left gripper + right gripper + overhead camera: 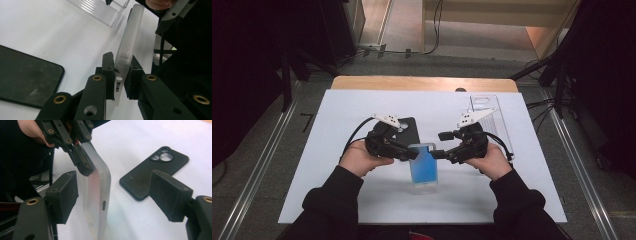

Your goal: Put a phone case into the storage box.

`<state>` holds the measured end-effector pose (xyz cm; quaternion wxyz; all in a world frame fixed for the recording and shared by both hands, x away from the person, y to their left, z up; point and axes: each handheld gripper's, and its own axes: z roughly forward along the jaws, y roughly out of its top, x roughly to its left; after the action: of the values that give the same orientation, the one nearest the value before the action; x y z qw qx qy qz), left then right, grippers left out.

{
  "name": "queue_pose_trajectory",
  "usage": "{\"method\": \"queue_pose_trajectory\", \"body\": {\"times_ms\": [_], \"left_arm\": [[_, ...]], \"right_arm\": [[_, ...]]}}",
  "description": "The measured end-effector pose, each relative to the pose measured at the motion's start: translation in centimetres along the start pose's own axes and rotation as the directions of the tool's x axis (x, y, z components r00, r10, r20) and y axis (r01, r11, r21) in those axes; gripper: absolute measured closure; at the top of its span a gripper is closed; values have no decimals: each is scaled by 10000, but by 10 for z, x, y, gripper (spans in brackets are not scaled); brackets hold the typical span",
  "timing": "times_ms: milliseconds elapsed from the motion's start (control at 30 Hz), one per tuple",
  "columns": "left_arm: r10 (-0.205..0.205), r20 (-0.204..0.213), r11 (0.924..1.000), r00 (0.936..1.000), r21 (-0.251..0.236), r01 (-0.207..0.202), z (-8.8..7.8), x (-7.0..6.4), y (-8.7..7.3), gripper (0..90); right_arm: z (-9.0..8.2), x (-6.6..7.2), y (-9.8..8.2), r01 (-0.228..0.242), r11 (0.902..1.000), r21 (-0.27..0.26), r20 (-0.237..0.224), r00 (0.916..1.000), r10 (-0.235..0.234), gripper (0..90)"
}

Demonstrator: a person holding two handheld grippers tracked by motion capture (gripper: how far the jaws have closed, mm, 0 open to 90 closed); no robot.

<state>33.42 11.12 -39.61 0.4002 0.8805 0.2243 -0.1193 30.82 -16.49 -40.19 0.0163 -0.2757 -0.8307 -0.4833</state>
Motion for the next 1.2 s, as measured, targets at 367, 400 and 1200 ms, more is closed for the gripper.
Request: {"method": "queue_pose_trajectory", "body": {"times_ms": [367, 400, 1200], "left_arm": [[-372, -708, 9993, 9968, -119, 364, -2, -2, 2, 810], [-408, -786, 9991, 9961, -164, 396, -3, -2, 2, 810], [-2877, -2124, 9528, 9339, -1617, 2568, -14, -3, 8, 808]], "right_arm": [[-2, -2, -2, -788, 9957, -495, 796, 9934, 826, 0], [-2, -2, -2, -788, 9957, -495, 796, 9934, 826, 0], [27, 12, -15, -1436, 9804, -1353, 2858, 9417, 1774, 0]]}}
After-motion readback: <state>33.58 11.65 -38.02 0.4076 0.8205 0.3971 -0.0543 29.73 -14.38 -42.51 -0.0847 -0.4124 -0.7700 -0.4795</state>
